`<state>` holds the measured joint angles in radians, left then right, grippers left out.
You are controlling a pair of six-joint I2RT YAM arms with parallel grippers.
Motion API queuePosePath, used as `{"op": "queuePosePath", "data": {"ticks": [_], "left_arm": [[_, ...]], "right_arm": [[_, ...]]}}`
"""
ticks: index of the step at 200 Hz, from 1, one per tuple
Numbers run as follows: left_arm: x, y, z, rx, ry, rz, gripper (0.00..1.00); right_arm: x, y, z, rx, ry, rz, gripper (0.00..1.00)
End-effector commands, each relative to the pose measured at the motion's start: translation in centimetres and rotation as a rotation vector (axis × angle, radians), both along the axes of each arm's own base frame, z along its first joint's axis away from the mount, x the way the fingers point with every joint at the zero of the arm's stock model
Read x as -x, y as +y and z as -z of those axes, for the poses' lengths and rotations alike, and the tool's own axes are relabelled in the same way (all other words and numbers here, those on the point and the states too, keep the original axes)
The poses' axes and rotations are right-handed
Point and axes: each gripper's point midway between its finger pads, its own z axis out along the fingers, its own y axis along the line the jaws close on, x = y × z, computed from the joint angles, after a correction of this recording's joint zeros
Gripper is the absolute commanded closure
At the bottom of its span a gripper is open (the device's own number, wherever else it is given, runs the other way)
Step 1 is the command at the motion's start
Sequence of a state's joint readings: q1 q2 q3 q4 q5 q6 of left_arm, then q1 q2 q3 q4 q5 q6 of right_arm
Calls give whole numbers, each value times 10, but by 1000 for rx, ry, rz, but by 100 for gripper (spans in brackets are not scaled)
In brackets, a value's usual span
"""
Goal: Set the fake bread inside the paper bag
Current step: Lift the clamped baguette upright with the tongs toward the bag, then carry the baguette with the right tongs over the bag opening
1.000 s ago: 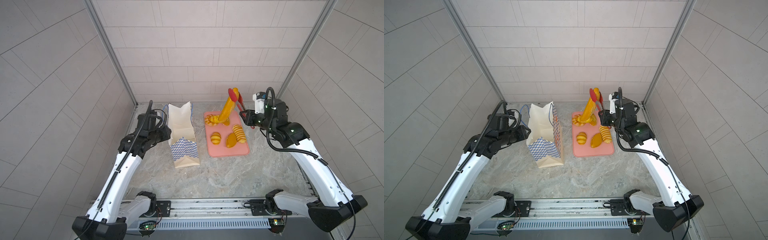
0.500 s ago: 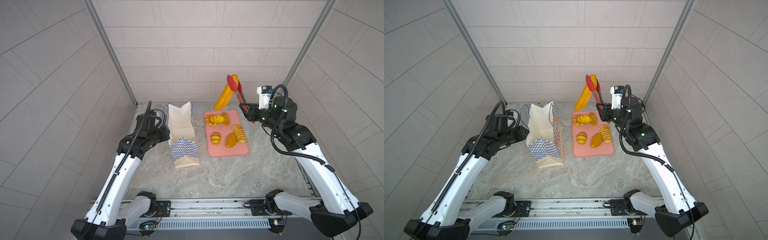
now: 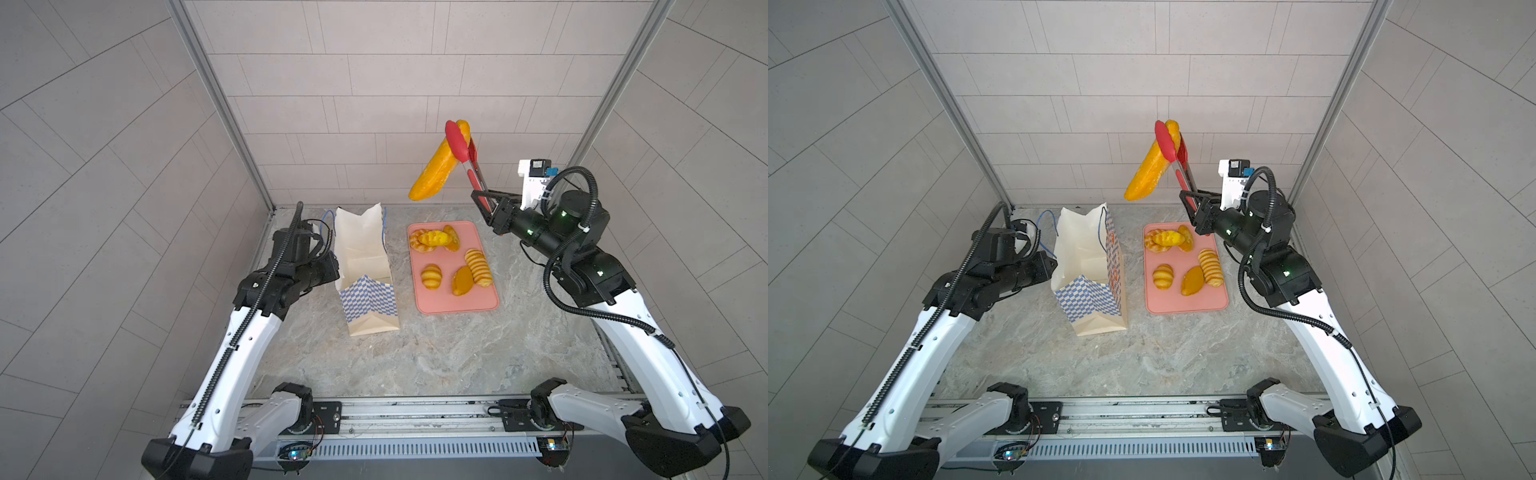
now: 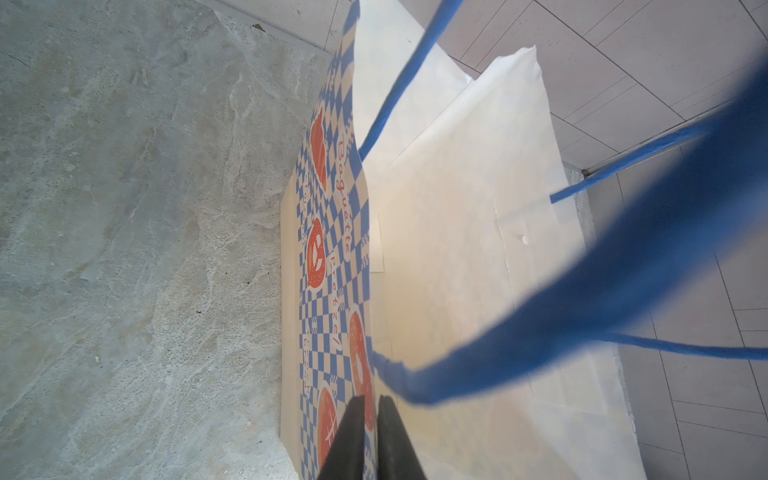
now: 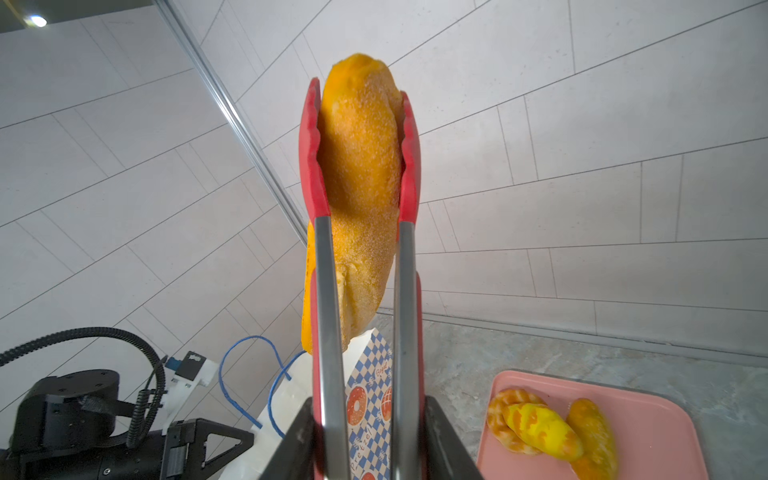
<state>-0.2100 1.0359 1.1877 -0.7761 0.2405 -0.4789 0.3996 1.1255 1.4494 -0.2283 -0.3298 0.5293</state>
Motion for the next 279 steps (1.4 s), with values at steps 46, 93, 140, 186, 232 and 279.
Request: {"op": "queuePosePath", "data": {"ticks": [46, 93, 140, 186, 232, 279], "left_arm": [[3, 1, -8, -6, -14, 1, 87], [3, 1, -6, -6, -10, 0, 87], [3, 0, -6, -4, -11, 2, 87], [2, 0, -4, -1, -7, 1, 87], [2, 0, -3, -2, -7, 1, 87], [2, 0, -3, -2, -7, -1, 87]], "right_arm": [[38, 38, -64, -53, -187, -139, 63], [44, 73, -54, 37, -183, -185, 63], [44, 99, -36, 139, -163, -204, 63], [43, 118, -15, 250, -142, -203, 63], [46, 130, 4, 355, -133, -192, 64], [51, 135, 20, 432, -129, -186, 64]]}}
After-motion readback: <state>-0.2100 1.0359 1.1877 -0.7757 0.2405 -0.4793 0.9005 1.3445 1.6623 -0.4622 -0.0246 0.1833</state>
